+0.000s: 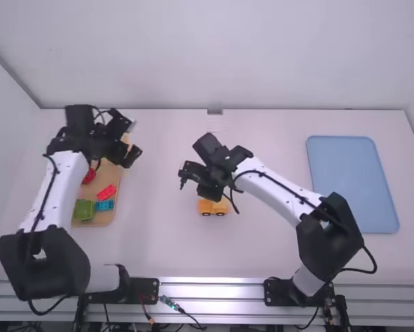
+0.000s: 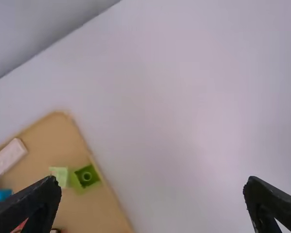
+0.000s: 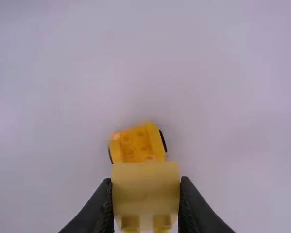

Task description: Assemble lego blocks to make yellow taxi

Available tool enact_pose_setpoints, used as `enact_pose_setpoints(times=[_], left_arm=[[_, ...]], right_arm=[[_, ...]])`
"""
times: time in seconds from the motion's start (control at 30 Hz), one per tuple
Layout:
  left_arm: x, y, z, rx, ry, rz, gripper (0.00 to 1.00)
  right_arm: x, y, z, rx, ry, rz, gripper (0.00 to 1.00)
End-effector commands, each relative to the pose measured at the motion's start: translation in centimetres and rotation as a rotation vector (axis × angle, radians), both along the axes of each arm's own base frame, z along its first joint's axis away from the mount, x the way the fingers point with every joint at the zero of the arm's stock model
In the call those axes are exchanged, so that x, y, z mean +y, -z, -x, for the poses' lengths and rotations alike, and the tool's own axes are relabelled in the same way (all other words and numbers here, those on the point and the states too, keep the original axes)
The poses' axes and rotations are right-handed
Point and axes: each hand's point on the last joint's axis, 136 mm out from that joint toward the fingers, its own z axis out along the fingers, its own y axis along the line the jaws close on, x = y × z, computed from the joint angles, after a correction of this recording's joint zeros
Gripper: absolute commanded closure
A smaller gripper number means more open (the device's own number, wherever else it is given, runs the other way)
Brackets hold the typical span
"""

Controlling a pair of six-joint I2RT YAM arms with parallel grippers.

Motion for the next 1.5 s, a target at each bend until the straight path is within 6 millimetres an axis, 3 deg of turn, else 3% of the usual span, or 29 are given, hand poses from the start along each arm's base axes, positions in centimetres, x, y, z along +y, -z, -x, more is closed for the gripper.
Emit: enact_pose_setpoints(times=[0.0,0.17,0.27,0.43,0.53,0.63,0.8,1.03,1.47], left_arm=[[-0.8,-3.5,1.0,-0.149,0.194,0.129,0.01],[2.2,-3.6,2.7,-0.17,0.176,0.165,0.01],[3.0,-3.3,3.2,-0.162,0.167,0.153,0.01],[3.9,-3.1,3.3,-0.159,0.149,0.13,0.01],[5.7,-3.3,2.9,-0.16,0.059,0.123,0.01],[6.3,-3.4,3.0,-0.176,0.07,0.099,0.01],[6.4,-3.8,3.6,-0.217,0.118,0.117,0.01],[6.7,-3.3,3.7,-0.214,0.112,0.15,0.01],[5.9,-2.4,3.9,-0.239,0.162,0.165,0.01]], right_arm=[[1.1,0.5,-0.8,-0.035,-0.049,0.043,1.0],[2.8,2.3,-1.1,0.013,-0.112,0.159,1.0],[3.7,3.4,-0.9,0.054,-0.169,0.223,1.0],[5.3,5.0,-0.5,0.089,-0.229,0.284,1.0],[6.6,5.8,0.4,0.099,-0.264,0.315,1.0],[7.3,6.2,1.1,0.097,-0.296,0.318,1.0],[8.2,7.2,1.9,0.085,-0.332,0.329,1.0],[7.3,9.5,1.8,0.095,-0.309,0.406,1.0],[6.9,9.9,1.3,0.139,-0.259,0.38,1.0]])
